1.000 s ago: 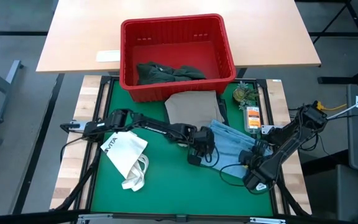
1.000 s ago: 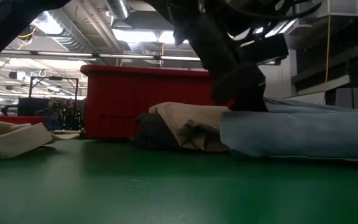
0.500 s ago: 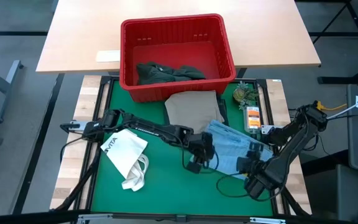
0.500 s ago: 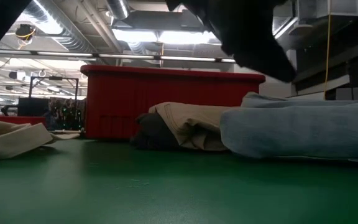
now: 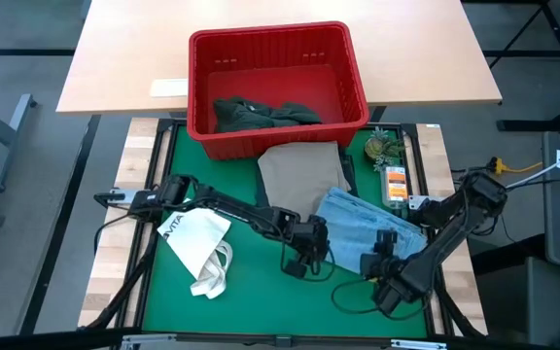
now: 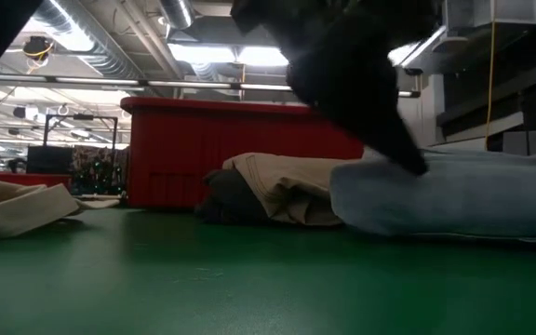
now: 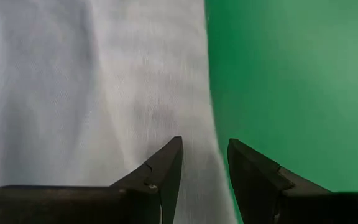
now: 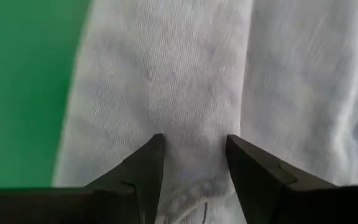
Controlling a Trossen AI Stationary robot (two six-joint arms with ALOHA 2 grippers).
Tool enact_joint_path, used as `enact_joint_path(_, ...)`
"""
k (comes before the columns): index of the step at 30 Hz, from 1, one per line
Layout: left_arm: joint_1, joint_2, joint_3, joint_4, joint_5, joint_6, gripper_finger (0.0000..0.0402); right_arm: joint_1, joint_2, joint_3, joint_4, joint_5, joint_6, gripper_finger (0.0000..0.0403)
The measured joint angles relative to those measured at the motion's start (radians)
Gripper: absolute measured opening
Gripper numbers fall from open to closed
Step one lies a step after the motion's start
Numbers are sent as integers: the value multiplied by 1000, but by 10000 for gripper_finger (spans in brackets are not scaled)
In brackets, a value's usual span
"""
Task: Fold laundry
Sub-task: Fold the blue pants
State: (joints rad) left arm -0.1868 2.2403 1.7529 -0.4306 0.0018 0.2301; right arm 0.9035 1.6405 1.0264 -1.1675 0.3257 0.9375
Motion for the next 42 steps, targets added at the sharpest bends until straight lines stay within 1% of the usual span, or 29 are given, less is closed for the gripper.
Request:
enact_joint_path(3,16,2,-48,22,0,2,125,-2,19,-48,31,-29,1,175)
enact_joint_path(6,33,1,-96,69,5,-7,125,-2,25,-95,86,-36,1,175)
enact_joint_path(11,44,1,-105,73,39,-11,125,-3,25,-98,112,-58,1,175)
enact_joint_path(15,40,-11,-73,32,33,-18,125,-2,25,-26,40,-94,-1,175)
enact_joint_path(20,35,-47,23,-4,21,-14,125,0,25,136,-187,-123,-6,175)
enact_joint_path(24,45,-56,111,-47,4,35,125,0,25,254,-411,-70,0,175)
enact_joint_path(25,50,-54,130,-68,-11,50,125,0,22,267,-418,-51,1,175)
enact_joint_path(28,80,-53,164,-58,-53,97,125,0,-20,266,-376,34,-26,175)
enact_joint_path(31,122,-55,178,-54,-74,100,125,-15,-44,266,-414,41,2,175)
enact_joint_path(35,184,-54,178,-59,-62,94,125,-16,-80,252,-407,77,-9,175)
enact_joint_path(40,243,-54,178,-59,-58,90,125,-36,-148,225,-403,76,-47,175)
enact_joint_path(42,260,-54,179,-59,-23,80,125,-49,-199,191,-403,92,-53,175)
